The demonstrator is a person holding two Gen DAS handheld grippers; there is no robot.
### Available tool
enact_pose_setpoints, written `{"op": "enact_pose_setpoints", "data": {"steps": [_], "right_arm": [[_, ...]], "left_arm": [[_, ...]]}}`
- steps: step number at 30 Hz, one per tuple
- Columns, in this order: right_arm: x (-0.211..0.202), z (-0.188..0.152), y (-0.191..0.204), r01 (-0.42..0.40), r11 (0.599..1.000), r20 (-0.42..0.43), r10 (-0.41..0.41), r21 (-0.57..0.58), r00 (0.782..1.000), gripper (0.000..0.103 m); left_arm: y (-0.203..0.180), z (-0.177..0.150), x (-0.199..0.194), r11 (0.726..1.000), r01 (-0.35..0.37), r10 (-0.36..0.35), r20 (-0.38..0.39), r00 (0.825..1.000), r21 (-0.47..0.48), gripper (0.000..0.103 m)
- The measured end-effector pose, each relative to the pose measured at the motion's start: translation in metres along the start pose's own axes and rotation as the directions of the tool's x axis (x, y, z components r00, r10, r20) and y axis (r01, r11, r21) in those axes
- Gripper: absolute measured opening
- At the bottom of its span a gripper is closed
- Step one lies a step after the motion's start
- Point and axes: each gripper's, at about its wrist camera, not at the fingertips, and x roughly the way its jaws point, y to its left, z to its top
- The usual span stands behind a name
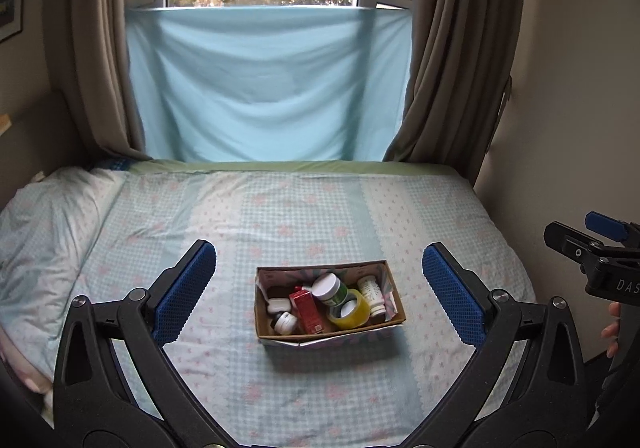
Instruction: Organize rigid objects
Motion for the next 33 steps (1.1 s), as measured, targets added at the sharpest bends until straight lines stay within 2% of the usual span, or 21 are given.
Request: {"op": "enact_pose_setpoints", "data": {"steps": [4, 10, 20, 33], "right_arm": [[-0.024, -0.012, -0.010, 0.014, 1.000, 0.058, -0.013, -0.009, 0.998, 0.103], [-0.034, -0.030, -0.019, 0.002, 1.000, 0.096, 0.001, -0.022, 0.995, 0.103], [-0.047, -0.034, -0.023, 0.009, 0.999, 0.150, -0.003, -0.039, 0.989, 0.103], [-0.042, -0.030, -0.025, 0.013, 0.999, 0.138, -0.009, -0.029, 0.990, 0.103]], "left_arm": [[-0.015, -0.014, -0.019, 1.000, -0.011, 0.011, 0.040, 0.999, -0.003, 0.103], [-0.031, -0.030, -0.041, 0.999, -0.048, 0.048, 0.086, 0.995, 0.000, 0.103], [-0.043, -0.034, -0.052, 0.998, -0.064, 0.062, 0.117, 0.991, 0.009, 0.103], [-0.041, -0.029, -0.046, 0.996, -0.087, 0.086, 0.112, 0.990, 0.002, 0.103]]}}
